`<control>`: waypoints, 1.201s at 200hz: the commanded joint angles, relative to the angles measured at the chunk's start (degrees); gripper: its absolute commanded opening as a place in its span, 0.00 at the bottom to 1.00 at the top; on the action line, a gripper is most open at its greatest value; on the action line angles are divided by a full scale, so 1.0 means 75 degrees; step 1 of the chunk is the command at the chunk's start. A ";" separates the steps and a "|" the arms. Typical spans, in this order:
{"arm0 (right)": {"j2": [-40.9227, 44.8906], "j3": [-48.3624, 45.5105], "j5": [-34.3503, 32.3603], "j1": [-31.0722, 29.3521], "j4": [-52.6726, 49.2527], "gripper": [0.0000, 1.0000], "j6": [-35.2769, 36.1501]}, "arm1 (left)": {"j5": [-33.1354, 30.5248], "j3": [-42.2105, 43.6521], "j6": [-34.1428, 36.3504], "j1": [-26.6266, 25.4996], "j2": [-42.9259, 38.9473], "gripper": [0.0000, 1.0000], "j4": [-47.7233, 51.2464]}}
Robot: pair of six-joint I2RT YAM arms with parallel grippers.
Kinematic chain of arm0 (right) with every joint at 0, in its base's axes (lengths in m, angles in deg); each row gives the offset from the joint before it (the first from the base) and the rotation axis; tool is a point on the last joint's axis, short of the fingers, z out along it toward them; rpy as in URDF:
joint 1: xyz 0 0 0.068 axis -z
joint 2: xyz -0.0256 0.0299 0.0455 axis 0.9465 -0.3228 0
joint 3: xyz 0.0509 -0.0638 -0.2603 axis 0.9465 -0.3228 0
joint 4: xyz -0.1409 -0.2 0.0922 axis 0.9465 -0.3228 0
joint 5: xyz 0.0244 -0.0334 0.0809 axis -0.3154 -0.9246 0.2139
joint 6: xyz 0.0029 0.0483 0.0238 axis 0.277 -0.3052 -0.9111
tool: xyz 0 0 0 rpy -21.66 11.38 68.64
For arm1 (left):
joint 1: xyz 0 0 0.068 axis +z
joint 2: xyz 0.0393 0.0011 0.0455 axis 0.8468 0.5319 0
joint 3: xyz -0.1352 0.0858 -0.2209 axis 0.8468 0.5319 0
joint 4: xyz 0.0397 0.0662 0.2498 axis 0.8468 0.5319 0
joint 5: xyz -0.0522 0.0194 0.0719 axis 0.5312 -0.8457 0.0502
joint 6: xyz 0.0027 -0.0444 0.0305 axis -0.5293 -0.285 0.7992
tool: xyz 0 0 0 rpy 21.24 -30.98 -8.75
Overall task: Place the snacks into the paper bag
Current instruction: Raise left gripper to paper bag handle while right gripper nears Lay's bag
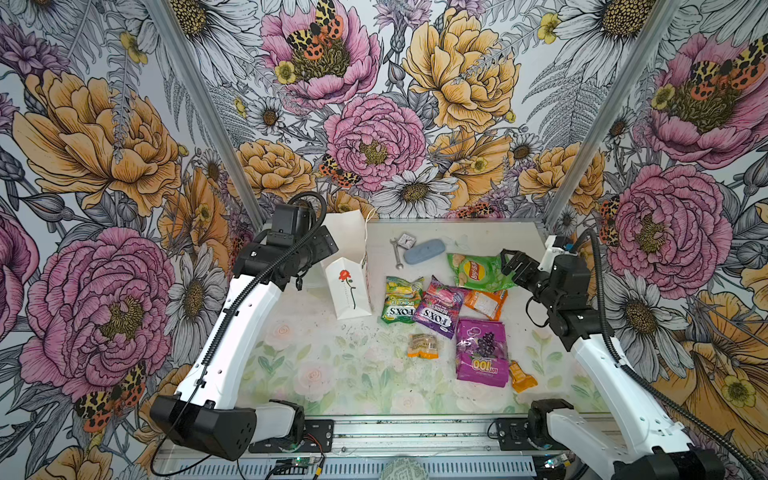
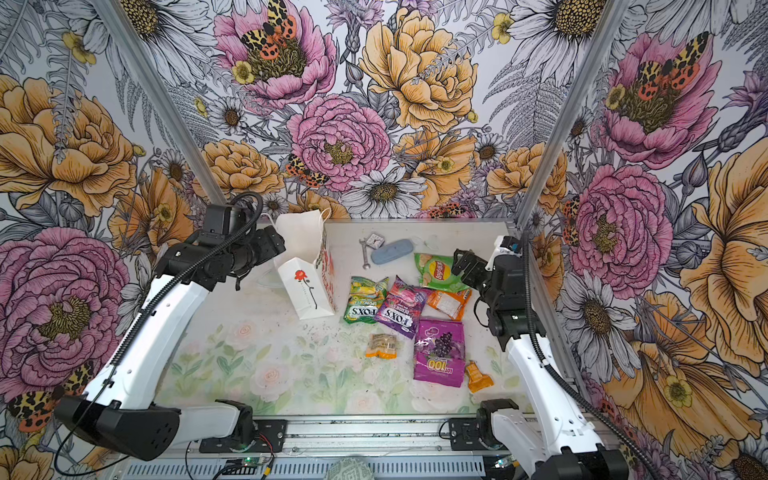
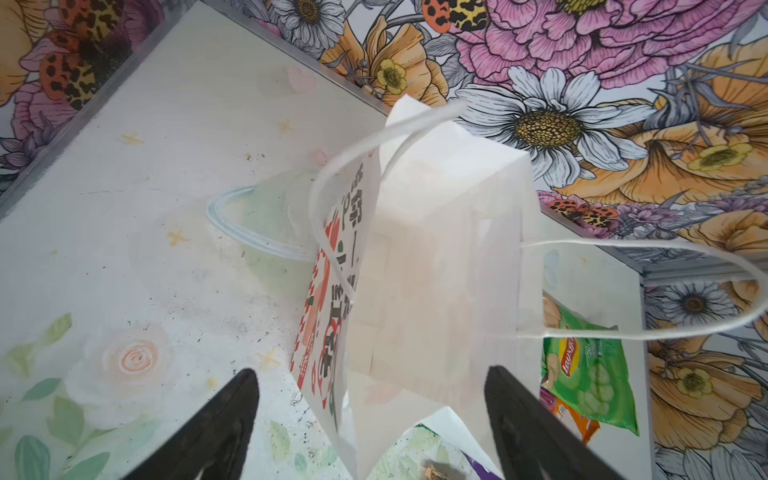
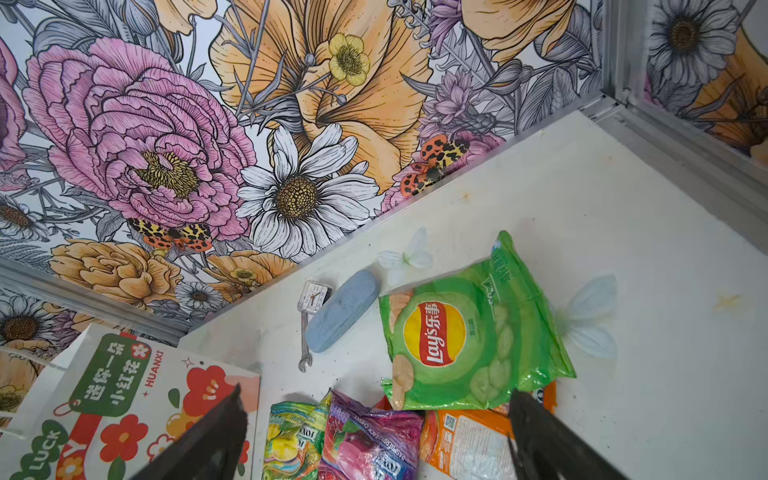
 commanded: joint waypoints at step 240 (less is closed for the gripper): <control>-0.0532 0.0473 -0.0243 -0.0091 -0.0476 1.00 -0.0426 | -0.0985 -0.1068 0.1529 -0.0075 0.1150 0.00 0.0647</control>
